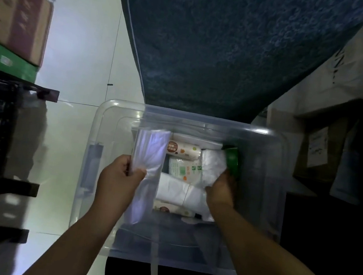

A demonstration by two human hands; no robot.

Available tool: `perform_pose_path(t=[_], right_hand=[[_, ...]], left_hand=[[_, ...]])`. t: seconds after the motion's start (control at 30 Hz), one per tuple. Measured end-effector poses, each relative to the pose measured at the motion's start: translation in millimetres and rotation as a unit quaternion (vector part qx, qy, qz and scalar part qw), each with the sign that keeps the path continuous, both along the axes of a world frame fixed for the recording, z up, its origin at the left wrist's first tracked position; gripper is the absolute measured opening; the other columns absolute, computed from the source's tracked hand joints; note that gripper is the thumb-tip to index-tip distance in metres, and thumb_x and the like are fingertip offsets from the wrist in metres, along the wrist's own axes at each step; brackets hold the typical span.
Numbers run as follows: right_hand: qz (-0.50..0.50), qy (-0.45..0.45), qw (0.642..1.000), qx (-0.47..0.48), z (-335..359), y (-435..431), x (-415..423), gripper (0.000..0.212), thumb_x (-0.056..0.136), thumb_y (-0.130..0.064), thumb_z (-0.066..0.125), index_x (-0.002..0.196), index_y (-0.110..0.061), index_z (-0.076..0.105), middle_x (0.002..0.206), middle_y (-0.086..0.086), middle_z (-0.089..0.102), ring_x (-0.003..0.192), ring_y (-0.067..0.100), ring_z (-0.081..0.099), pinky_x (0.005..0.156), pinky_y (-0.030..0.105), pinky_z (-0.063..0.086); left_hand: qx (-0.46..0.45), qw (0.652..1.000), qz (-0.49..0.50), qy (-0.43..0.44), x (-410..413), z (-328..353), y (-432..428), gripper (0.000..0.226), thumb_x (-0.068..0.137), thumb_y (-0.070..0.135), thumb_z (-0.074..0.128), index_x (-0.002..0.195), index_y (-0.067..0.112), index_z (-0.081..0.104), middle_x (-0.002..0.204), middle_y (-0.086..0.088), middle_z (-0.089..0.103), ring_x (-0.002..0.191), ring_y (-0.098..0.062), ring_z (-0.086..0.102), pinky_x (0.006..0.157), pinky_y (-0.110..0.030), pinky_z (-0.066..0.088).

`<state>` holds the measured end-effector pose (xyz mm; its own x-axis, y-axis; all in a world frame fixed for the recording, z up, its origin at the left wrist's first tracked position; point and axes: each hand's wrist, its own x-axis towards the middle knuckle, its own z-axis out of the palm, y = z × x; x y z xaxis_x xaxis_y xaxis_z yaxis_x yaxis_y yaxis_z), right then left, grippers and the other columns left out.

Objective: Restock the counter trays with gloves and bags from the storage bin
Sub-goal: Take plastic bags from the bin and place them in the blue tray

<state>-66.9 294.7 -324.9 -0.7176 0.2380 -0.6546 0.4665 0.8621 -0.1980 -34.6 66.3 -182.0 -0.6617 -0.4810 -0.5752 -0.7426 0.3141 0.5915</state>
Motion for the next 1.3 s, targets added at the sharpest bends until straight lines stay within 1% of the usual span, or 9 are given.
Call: perform_pose_path(t=[0.07,0.23,0.4,0.5,0.73,0.83,1.07,1.2,1.3], right_hand=[[-0.08,-0.011,0.997,-0.015,2,-6,2,0.074,0.078,-0.022,0.073,0.138,-0.007,0.031,0.133,0.019,0.048,0.118,0.033,0.051,0.097,0.044,0.047],[-0.262,-0.04,0.951,-0.16,23,-17,-2,0.033,0.081,-0.01,0.068,0.113,-0.004,0.059,0.109,0.017,0.066,0.088,0.029,0.061,0.074,0.032,0.05],[-0.189,0.046,0.967,-0.162,86,-36,10,0.026,0.088,-0.011,0.058,0.113,-0.005,0.053,0.107,0.016,0.064,0.085,0.024,0.058,0.072,0.028,0.047],[-0.113,0.113,0.973,-0.166,141,-48,16,0.02,0.086,-0.016,0.058,0.103,-0.009,0.053,0.102,0.012,0.063,0.084,0.025,0.062,0.075,0.039,0.055],[0.017,0.254,0.957,-0.135,275,-90,39,0.013,0.077,-0.03,0.059,0.081,-0.023,0.049,0.074,-0.004,0.06,0.067,0.016,0.058,0.062,0.035,0.052],[-0.003,0.268,0.948,-0.171,310,-103,54,0.018,0.081,-0.038,0.062,0.084,-0.027,0.049,0.074,-0.005,0.061,0.066,0.009,0.06,0.061,0.035,0.054],[-0.078,0.262,0.905,-0.327,346,-86,95,0.027,0.076,-0.031,0.065,0.095,-0.043,0.051,0.092,-0.01,0.063,0.083,0.005,0.064,0.071,0.033,0.059],[-0.116,0.313,0.906,-0.26,350,-72,124,0.038,0.065,-0.033,0.073,0.089,-0.042,0.045,0.085,-0.011,0.06,0.076,0.002,0.06,0.062,0.022,0.05],[-0.167,0.352,0.893,-0.225,359,-50,148,0.034,0.068,-0.027,0.072,0.089,-0.035,0.046,0.082,-0.011,0.058,0.074,0.003,0.058,0.061,0.025,0.051]], left_hand=[[0.004,1.0,0.005,0.002,2,-1,-1,0.011,0.081,0.015,0.064,0.085,0.005,0.06,0.079,-0.015,0.065,0.072,-0.026,0.063,0.058,-0.031,0.047],[-0.007,1.0,-0.006,0.006,5,3,-4,0.015,0.08,0.016,0.064,0.083,0.003,0.058,0.078,-0.02,0.063,0.073,-0.034,0.061,0.057,-0.033,0.043],[0.001,1.0,-0.007,0.019,7,28,-5,0.019,0.078,0.015,0.063,0.066,0.015,0.049,0.063,-0.006,0.056,0.054,-0.019,0.05,0.049,-0.028,0.035],[0.024,0.999,-0.006,0.028,7,51,-3,0.014,0.079,0.015,0.061,0.07,0.014,0.051,0.065,-0.004,0.057,0.056,-0.018,0.05,0.05,-0.028,0.036],[0.079,0.99,-0.037,0.11,13,126,6,0.019,0.077,0.019,0.064,0.065,0.022,0.049,0.061,0.003,0.055,0.056,-0.015,0.051,0.05,-0.028,0.036],[0.146,0.979,-0.068,0.123,20,157,8,0.009,0.078,0.029,0.066,0.082,0.026,0.058,0.075,0.006,0.066,0.069,-0.012,0.063,0.058,-0.029,0.049],[0.365,0.918,-0.104,0.118,40,204,8,0.031,0.091,0.025,0.039,0.1,0.015,0.067,0.097,-0.008,0.074,0.086,-0.019,0.071,0.071,-0.033,0.058],[0.387,0.904,-0.145,0.109,59,219,33,0.029,0.091,0.02,0.041,0.097,0.014,0.068,0.093,-0.009,0.073,0.085,-0.019,0.071,0.057,-0.02,0.054],[0.393,0.889,-0.215,0.098,75,228,54,0.026,0.093,0.02,0.043,0.097,0.017,0.069,0.095,-0.006,0.073,0.086,-0.016,0.07,0.066,-0.024,0.056]])
